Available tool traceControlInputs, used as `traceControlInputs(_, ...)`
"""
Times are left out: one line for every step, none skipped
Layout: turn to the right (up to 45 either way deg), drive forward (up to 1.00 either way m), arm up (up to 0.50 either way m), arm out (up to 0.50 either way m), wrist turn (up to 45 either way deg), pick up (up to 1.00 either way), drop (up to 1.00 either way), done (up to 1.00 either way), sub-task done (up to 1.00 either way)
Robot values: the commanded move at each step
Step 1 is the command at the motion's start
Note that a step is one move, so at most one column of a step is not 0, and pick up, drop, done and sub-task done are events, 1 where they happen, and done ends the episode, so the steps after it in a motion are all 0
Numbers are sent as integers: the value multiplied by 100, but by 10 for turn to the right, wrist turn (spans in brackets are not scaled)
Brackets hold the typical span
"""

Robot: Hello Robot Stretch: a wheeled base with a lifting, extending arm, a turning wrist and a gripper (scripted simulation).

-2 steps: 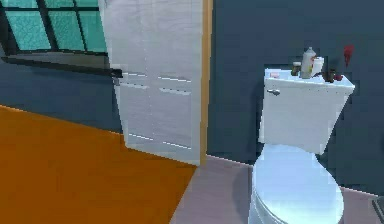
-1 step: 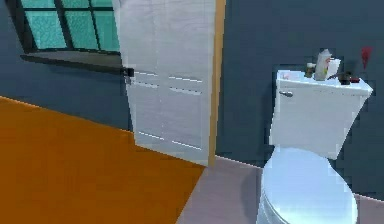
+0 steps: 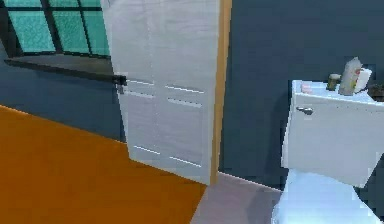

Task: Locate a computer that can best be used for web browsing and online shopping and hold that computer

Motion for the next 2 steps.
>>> traceControlInputs(-450,0,0,0,0,0,0,0,0)
traceControlInputs(-180,0,0,0,0,0,0,0,0)
